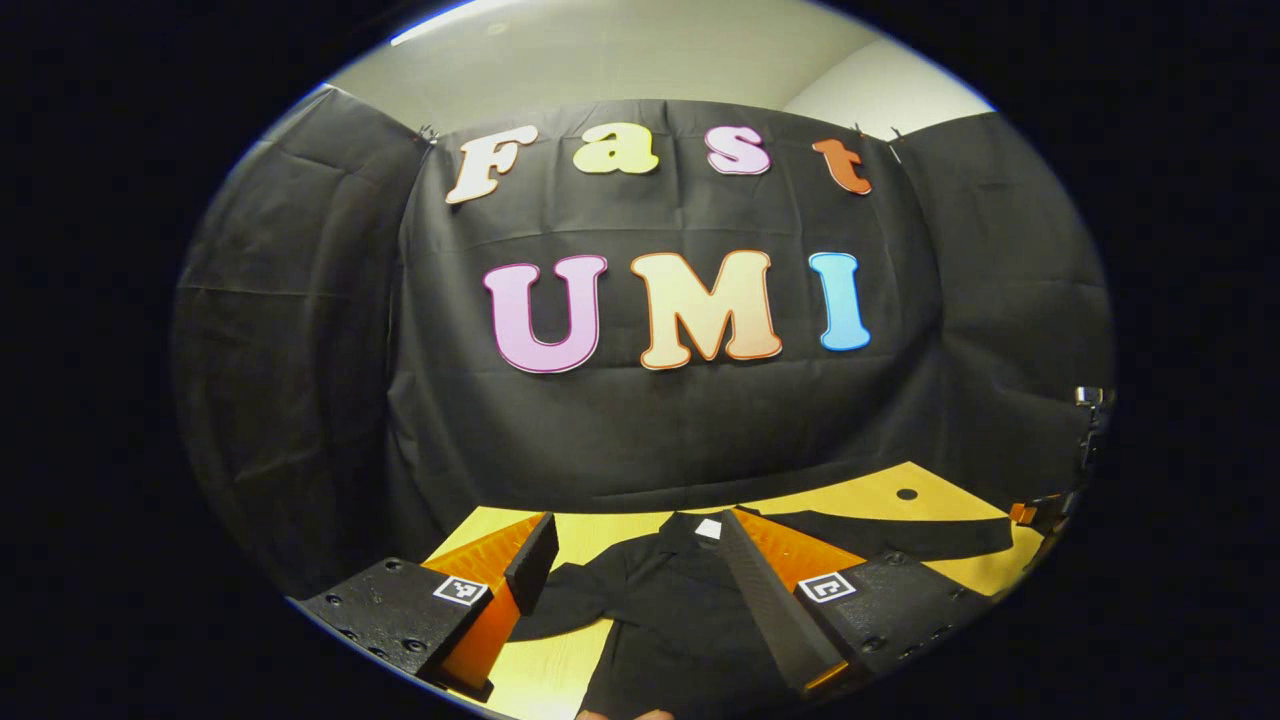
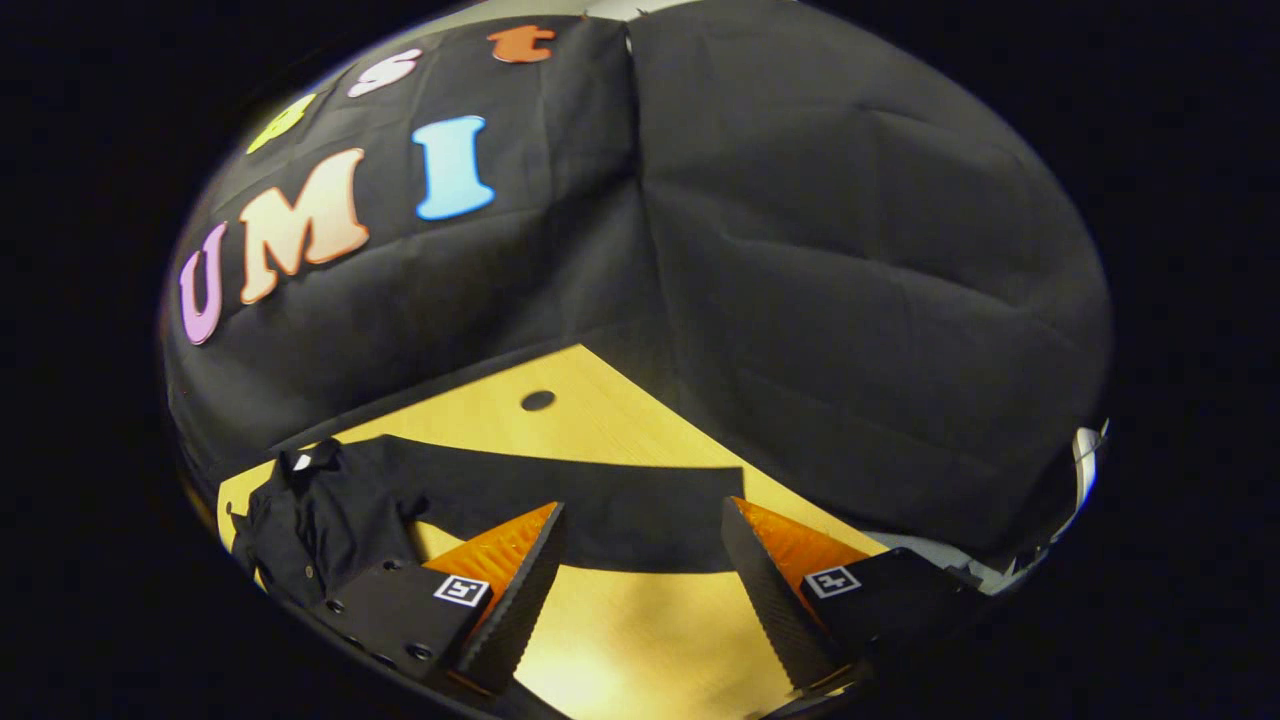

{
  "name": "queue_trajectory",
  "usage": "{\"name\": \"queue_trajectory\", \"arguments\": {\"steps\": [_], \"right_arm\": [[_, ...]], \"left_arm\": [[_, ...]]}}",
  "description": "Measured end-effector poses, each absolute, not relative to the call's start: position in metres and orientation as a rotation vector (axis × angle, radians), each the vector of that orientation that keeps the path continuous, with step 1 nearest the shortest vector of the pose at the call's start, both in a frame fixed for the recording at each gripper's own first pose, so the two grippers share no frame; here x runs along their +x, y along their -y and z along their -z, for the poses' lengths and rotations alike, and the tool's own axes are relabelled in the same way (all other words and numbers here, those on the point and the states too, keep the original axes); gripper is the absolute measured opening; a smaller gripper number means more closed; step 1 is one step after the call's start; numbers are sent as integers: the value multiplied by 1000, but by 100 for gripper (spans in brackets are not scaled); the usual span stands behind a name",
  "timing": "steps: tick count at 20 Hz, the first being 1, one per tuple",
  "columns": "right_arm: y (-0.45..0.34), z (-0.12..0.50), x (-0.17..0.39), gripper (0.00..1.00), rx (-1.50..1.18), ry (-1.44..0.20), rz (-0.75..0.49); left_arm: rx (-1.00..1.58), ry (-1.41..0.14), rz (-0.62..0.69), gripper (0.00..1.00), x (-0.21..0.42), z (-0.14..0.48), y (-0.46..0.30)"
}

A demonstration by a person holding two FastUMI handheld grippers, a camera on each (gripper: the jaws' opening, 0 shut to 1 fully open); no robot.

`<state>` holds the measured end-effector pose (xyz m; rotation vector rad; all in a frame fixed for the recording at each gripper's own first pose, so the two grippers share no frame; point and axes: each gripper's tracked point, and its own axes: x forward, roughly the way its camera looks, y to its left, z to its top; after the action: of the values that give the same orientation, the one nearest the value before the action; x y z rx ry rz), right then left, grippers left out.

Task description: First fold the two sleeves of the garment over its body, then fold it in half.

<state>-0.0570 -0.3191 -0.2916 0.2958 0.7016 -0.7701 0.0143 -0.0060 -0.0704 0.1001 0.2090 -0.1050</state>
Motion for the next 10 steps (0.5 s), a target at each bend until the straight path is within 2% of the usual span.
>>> {"name": "queue_trajectory", "arguments": {"steps": [1,2,3,4,5,6,7,8,9,10], "right_arm": [[328,300,-66,93,303,-743,796],[335,308,-76,98,310,-775,806],[339,316,-74,98,315,-803,814],[345,322,-71,94,321,-824,818],[350,328,-71,99,330,-845,825],[355,335,-74,94,348,-866,828],[358,342,-76,94,371,-890,832],[360,349,-76,99,397,-909,834],[363,353,-78,94,419,-927,839],[366,357,-78,99,432,-941,841]], "left_arm": [[107,-212,112,96,15,71,10],[111,-219,121,98,15,73,14],[112,-227,129,98,15,75,19],[112,-233,136,96,13,77,22],[111,-238,140,99,13,78,25],[108,-245,146,96,12,79,28],[107,-253,149,96,12,81,30],[107,-261,150,96,12,84,32],[106,-269,149,96,12,85,33],[104,-273,147,96,12,87,34]]}}
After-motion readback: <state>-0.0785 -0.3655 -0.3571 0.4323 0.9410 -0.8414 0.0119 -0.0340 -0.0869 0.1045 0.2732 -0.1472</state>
